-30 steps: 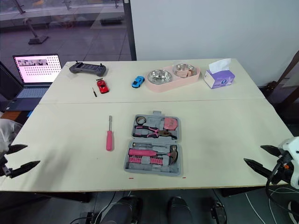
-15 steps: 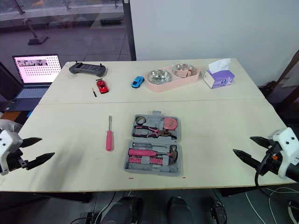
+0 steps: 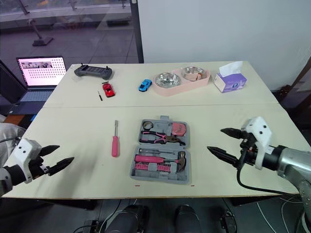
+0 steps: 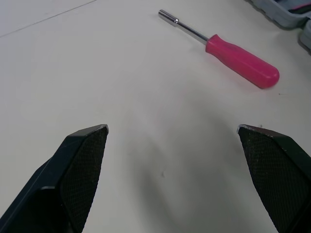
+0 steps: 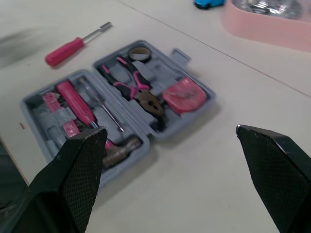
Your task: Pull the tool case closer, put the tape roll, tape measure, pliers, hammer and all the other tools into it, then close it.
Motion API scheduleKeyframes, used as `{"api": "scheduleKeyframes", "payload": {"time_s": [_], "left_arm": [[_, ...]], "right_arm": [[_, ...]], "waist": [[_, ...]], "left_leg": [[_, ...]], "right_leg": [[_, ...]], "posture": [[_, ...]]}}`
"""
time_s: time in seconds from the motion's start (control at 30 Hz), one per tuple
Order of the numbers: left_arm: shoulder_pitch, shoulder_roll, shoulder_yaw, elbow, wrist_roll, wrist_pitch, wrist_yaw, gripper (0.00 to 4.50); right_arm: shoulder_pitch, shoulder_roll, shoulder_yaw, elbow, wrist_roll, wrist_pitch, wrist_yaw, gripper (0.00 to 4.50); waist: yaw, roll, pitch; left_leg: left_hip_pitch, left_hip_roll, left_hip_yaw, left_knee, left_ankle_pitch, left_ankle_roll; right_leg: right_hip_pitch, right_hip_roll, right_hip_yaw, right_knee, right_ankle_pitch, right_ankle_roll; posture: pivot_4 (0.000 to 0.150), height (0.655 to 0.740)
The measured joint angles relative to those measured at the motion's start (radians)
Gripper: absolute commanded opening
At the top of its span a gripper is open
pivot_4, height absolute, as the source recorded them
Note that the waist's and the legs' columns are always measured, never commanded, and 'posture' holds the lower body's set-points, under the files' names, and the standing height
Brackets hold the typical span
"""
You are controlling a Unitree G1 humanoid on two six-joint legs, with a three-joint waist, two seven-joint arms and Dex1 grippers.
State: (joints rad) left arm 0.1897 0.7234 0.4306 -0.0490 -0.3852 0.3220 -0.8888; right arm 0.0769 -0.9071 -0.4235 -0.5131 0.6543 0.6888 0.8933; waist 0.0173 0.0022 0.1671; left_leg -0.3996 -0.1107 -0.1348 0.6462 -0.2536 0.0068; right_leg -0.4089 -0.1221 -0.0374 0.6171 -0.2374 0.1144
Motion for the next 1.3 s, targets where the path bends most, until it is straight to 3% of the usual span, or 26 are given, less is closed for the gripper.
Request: {"api": "scheduleKeyframes", "payload": {"time_s": [0.37,0.5,0.63,0.77,1.0,1.3], "left_arm": [[-0.164,-0.223,-0.109,-0.157,-0.031,0.294,0.335,4.48],[-0.227,-0.364,-0.160,-0.235,-0.036,0.423,0.512,4.48],[-0.290,-0.513,-0.261,-0.308,0.042,0.567,0.757,4.48],[-0.362,-0.602,-0.314,-0.314,0.108,0.646,0.897,4.48],[-0.410,-0.620,-0.361,-0.210,0.211,0.653,0.992,4.48],[-0.520,-0.651,-0.370,-0.008,0.237,0.605,0.977,4.48]], "right_arm": [[-0.198,-0.012,0.269,-0.043,0.013,-0.043,0.111,4.50],[-0.252,-0.012,0.336,-0.026,-0.016,-0.071,0.145,4.50],[-0.272,-0.013,0.373,0.004,-0.045,-0.100,0.175,4.50],[-0.273,-0.013,0.375,0.019,-0.060,-0.108,0.183,4.50],[-0.274,-0.014,0.374,0.019,-0.062,-0.103,0.183,4.50],[-0.273,-0.017,0.361,0.016,-0.060,-0.083,0.174,4.50]], "waist": [[-0.001,-0.002,0.000],[-0.001,-0.003,0.000],[0.008,-0.005,0.000],[0.022,-0.006,0.000],[0.025,-0.006,0.000],[0.026,-0.006,0.000]], "left_leg": [[0.001,0.000,0.003,0.002,0.000,0.000],[0.001,0.000,0.003,0.002,0.000,-0.001],[0.001,0.000,0.003,0.002,0.001,-0.001],[0.001,0.000,0.005,0.002,0.001,-0.001],[0.001,-0.001,0.005,0.002,0.001,-0.001],[0.001,-0.001,0.005,0.002,0.001,-0.002]], "right_leg": [[0.001,0.002,0.003,-0.001,0.002,0.002],[0.000,0.003,0.003,0.000,0.003,0.002],[0.001,0.003,0.003,0.000,0.003,0.003],[0.000,0.004,0.004,0.001,0.003,0.002],[0.000,0.003,0.004,0.000,0.003,0.002],[0.000,0.003,0.004,0.001,0.003,0.003]], "posture": [[0.150,0.7400],[0.150,0.7400],[0.150,0.7400],[0.150,0.7400],[0.150,0.7400],[0.150,0.7400]]}}
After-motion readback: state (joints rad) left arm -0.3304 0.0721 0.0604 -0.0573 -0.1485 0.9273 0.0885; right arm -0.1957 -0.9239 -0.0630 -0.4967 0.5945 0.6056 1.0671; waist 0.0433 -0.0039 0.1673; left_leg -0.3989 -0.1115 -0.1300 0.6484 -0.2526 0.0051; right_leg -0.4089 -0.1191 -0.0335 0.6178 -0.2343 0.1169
